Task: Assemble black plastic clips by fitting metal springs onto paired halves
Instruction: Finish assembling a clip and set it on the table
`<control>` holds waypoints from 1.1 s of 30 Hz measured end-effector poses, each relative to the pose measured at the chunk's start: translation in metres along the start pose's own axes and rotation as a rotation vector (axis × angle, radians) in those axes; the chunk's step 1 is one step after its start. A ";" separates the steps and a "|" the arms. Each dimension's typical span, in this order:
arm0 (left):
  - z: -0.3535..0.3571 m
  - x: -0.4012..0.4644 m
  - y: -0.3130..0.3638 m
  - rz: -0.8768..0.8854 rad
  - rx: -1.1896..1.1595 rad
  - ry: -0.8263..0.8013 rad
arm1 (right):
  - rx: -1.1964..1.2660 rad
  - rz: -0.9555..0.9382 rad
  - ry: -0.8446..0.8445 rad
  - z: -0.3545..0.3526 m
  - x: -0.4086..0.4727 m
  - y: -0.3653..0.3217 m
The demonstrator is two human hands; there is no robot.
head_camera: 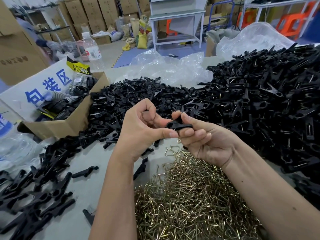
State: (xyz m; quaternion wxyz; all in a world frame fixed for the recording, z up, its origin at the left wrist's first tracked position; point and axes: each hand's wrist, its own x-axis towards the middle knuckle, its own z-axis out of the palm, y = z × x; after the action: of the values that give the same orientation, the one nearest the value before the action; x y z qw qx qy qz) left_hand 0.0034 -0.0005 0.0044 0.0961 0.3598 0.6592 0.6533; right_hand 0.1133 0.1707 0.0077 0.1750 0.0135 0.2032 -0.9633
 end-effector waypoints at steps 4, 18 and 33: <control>-0.008 -0.002 0.003 -0.073 0.002 -0.016 | -0.265 -0.153 0.107 -0.001 -0.001 -0.004; -0.031 -0.004 0.047 -0.793 0.852 -0.203 | -1.528 -0.888 1.031 -0.019 0.001 -0.011; -0.020 0.000 0.031 -0.798 0.918 -0.154 | -2.265 -0.401 0.529 -0.012 0.016 0.023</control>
State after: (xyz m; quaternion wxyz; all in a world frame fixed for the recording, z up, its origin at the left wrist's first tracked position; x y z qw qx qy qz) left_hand 0.0024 -0.0197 0.0362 0.2160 0.1359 0.9484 0.1884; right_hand 0.1054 0.1501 -0.0141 -0.1149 0.0175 0.9705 -0.2113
